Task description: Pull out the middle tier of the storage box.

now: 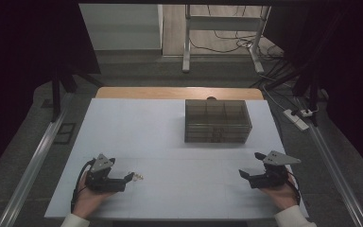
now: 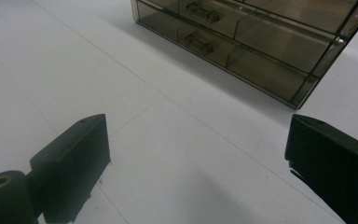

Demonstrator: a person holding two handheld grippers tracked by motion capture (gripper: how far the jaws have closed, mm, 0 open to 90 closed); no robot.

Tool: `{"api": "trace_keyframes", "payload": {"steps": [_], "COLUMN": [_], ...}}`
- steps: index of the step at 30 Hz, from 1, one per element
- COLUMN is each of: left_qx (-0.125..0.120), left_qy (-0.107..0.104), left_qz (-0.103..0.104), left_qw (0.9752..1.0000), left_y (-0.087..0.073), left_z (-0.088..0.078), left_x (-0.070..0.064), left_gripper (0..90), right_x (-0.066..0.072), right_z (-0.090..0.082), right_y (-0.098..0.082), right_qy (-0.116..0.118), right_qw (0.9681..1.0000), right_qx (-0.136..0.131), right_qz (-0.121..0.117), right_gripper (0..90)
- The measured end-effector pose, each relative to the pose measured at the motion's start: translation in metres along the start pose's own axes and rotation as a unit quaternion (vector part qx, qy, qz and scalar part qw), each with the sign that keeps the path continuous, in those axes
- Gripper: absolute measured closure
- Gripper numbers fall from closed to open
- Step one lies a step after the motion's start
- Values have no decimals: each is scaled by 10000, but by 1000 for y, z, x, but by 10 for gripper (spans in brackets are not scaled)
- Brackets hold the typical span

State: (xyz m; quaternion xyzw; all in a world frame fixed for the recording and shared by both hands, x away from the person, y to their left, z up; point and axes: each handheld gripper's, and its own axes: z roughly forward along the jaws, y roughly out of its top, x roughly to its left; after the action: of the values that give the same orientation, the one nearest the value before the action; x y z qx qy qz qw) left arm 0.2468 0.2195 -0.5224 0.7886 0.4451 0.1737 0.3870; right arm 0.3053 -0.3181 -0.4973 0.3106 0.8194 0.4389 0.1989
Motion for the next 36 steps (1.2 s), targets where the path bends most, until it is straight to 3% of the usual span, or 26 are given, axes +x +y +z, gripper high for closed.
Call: {"api": "trace_keyframes", "payload": {"steps": [10, 36], "left_qx": [-94, -112], "left_qy": [32, 87], "left_qz": [-6, 85], "left_qw": [10000, 9999], "left_y": [5, 6], "left_z": [1, 3], "left_x": [0, 0], "left_gripper": [69, 69], "right_x": [3, 7], "right_z": [-1, 1], "right_y": [0, 1], "right_qy": [-22, -31], "right_qw": [9998, 9999], "right_qx": [39, -62], "right_qz": [-167, -138], "right_gripper": [71, 75]}}
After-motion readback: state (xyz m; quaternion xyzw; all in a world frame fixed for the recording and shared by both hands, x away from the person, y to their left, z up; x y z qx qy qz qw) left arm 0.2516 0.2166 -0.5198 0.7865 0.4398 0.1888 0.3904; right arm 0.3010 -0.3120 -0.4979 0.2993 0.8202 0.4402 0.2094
